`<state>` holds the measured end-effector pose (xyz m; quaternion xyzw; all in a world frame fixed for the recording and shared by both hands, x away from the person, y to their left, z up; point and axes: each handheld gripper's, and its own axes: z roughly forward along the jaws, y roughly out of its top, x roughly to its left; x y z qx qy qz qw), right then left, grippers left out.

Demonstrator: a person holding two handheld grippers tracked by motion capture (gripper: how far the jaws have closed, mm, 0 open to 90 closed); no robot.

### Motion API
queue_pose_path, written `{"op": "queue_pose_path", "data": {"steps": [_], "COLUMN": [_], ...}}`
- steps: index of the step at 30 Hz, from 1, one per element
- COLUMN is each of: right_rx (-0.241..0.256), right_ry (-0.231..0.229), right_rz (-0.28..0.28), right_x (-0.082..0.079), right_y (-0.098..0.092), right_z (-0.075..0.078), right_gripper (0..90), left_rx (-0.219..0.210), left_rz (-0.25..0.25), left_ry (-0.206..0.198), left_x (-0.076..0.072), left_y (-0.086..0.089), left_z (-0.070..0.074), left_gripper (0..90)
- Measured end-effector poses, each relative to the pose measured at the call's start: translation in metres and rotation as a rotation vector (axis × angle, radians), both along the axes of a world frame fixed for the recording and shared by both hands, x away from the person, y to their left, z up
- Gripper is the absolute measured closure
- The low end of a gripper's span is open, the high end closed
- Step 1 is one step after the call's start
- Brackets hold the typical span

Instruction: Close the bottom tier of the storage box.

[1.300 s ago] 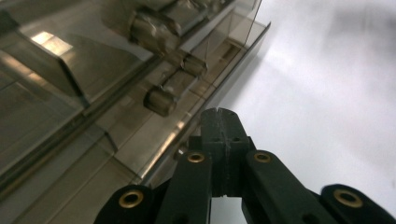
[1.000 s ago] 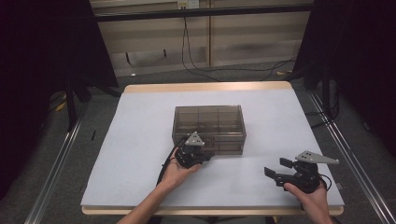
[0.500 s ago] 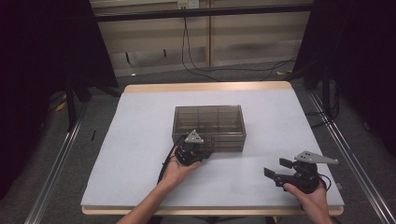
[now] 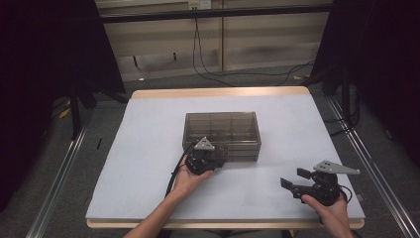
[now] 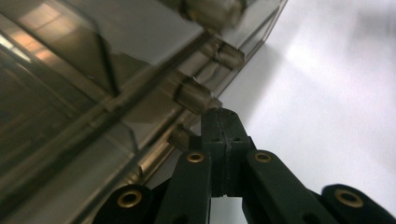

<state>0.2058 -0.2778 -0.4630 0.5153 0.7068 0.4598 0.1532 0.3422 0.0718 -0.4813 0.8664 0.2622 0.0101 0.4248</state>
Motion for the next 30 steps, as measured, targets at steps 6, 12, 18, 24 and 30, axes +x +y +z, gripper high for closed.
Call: {"op": "queue_pose_path", "data": {"steps": [6, 12, 18, 24, 30], "right_rx": [0.002, 0.002, -0.003, -0.004, -0.016], "right_ry": [0.002, 0.001, 0.002, 0.0, -0.003], "right_rz": [0.0, 0.001, 0.0, -0.004, -0.002], "right_x": [0.001, 0.001, 0.002, 0.002, 0.002], "right_y": [0.0, 0.0, 0.001, 0.0, 0.001], "right_z": [-0.001, 0.0, 0.0, 0.0, 0.0], "right_gripper": [19.6, 19.6, 19.5, 18.9, 18.5], "left_rx": [-0.027, -0.033, -0.035, -0.04, -0.044], "left_rz": [-0.039, -0.025, -0.018, 0.008, 0.038], "left_ry": [0.009, -0.02, -0.061, -0.056, -0.047], "left_x": [-0.008, -0.024, -0.04, -0.046, -0.051], "left_y": [0.008, 0.022, 0.031, 0.051, 0.074], "left_z": [0.011, 0.031, 0.038, 0.038, 0.039], "left_gripper": [78.7, 49.8, 24.4, 12.9, 7.3]}}
